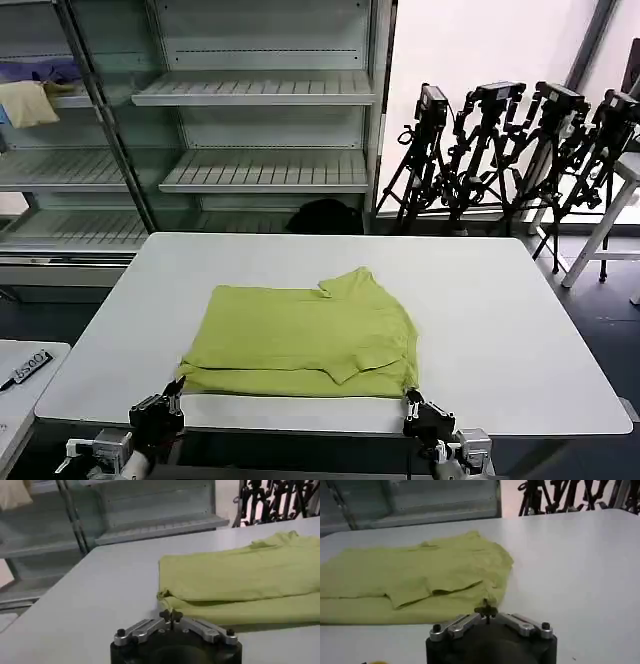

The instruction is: Fold and organize the clothes.

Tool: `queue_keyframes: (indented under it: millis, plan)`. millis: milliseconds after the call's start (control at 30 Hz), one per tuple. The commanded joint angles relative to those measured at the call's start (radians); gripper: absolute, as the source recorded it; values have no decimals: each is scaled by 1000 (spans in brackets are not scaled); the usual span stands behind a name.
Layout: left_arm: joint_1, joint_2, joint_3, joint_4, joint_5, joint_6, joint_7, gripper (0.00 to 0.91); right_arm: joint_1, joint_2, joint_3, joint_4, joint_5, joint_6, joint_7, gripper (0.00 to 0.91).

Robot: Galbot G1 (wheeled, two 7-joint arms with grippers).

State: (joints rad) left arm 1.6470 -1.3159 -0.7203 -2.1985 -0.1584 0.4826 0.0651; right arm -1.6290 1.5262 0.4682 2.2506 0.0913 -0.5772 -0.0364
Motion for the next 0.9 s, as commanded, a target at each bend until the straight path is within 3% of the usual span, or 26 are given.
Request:
queue_keyframes:
  millis: [33, 367, 533, 700, 900]
  plan:
    - [9, -4, -7, 12, 1, -11, -23, 907, -13, 4, -19, 9, -21, 1, 7, 907]
    - [-17, -17, -32, -1, -20, -25, -32, 907, -33, 12, 24, 69, -101, 23, 66, 907]
    - [-60, -25, -79, -42, -123, -23, -24, 907, 1, 9, 55, 101, -110, 15, 59, 907]
    - [-150, 2, -92, -32, -190, 7, -12, 907, 129, 2, 52, 84, -99, -4, 36, 907]
    - [-386, 68, -33, 75, -208, 96, 20, 907, 397, -13, 6, -99, -62, -11, 21, 907]
